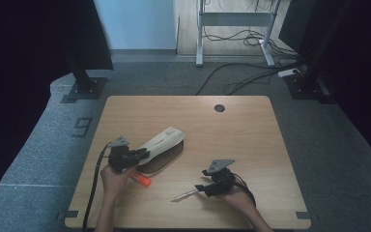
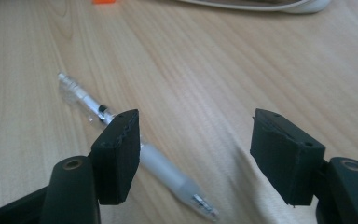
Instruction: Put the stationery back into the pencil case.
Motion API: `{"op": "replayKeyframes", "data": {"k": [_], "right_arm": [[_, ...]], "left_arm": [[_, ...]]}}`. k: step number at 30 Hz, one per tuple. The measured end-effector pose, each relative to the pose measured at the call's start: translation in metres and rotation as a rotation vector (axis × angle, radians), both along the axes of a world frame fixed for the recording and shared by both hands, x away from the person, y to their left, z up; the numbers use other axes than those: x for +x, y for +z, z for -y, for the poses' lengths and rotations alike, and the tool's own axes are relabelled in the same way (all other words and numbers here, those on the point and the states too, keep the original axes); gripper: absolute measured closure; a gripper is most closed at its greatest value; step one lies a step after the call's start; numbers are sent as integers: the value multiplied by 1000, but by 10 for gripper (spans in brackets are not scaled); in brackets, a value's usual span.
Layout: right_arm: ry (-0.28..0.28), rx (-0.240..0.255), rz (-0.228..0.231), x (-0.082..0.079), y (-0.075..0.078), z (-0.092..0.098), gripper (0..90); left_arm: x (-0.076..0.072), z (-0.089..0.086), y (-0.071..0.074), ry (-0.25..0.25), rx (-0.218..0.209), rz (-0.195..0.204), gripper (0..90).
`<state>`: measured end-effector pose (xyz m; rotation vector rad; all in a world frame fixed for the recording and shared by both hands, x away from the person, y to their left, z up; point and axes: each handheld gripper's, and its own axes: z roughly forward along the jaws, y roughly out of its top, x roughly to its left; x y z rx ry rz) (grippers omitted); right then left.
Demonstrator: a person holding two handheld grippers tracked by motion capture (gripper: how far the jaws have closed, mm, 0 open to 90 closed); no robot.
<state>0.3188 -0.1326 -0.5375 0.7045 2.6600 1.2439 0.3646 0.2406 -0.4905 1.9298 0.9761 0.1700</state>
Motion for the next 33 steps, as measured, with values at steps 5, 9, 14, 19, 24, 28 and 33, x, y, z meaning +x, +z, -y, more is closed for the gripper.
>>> {"op": "replayKeyframes", "data": {"k": [5, 9, 14, 19, 24, 28, 33], "right_arm": [[16, -4, -9, -4, -5, -3, 323], [33, -8, -8, -5, -8, -7, 329], [50, -39, 20, -8, -10, -14, 363], [49, -61, 47, -10, -9, -18, 478], [41, -59, 48, -9, -9, -16, 569], [35, -56, 46, -9, -9, -15, 614], [28, -58, 41, -9, -8, -13, 657]], "left_arm": [[0, 0, 0, -1, -1, -1, 740], [0, 0, 0, -1, 0, -1, 740], [0, 0, 0, -1, 0, -1, 740], [0, 0, 0, -3, 2, -2, 739], [0, 1, 0, -5, 3, -3, 738], [0, 1, 0, -5, 4, -3, 738], [0, 1, -1, -5, 5, -4, 738]]}}
